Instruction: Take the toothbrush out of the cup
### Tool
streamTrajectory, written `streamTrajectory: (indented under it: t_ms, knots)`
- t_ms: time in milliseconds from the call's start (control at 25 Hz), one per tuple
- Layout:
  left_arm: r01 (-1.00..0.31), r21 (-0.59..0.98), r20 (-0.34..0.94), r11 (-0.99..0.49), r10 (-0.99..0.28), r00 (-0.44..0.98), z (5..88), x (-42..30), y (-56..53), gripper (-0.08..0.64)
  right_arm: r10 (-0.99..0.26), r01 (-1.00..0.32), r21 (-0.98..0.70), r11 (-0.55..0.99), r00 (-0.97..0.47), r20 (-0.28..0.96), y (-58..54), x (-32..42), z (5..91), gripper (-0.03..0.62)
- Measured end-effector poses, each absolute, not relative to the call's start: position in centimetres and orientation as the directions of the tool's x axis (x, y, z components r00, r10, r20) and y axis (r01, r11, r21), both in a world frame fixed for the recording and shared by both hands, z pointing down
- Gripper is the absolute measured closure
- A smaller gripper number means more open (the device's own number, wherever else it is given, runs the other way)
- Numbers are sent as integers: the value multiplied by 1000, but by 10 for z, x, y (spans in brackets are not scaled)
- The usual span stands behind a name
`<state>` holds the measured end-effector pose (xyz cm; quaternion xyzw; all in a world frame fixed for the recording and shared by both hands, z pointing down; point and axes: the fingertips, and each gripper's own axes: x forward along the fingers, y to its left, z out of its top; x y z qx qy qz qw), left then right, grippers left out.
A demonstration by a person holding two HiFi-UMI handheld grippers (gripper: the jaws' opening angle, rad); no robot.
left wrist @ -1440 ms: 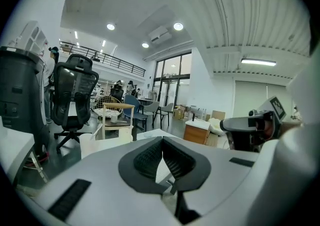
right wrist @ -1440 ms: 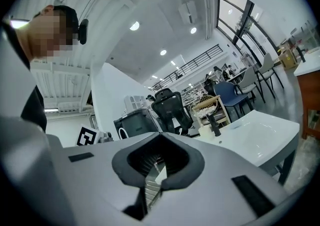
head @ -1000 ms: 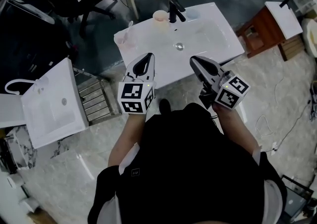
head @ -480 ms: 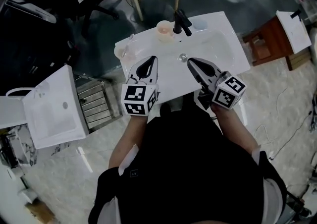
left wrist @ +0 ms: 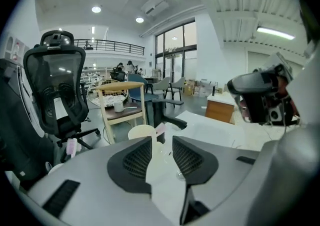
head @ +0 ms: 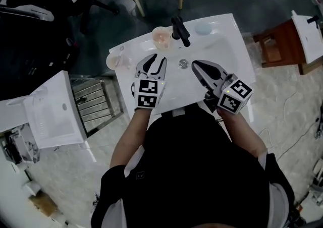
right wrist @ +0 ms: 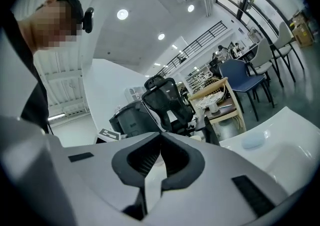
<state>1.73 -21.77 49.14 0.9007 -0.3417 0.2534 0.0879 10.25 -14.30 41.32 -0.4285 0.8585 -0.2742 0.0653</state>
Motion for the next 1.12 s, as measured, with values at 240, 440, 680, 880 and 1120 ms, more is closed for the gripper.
streamTrajectory:
  t_ms: [240,440,680,880,1120]
  knots:
    - [-649,-75,555,-757,-572,604,523,39,-242,383,-757,-684,-576,448,-633,162,-150,126,440,564]
    - [-637,-90,579,-765,-561,592,535,56,-251,382,-747,-670,-599,438,-642,173,-148,132,448,564]
    - [-652,-126,601,-748,-581,549,537,64,-262,472,-762,-687,-597,416,-621,184,-151,154,447,563]
    - [-673,-144,602,-725,-604,522,530,61,-263,492,-762,-670,-599,438,-630,147,-157,165,438,563]
    - [-678,-162,568,-717,-629,530,508,66,-263,501,-744,-646,-603,468,-656,125,-164,167,428,563]
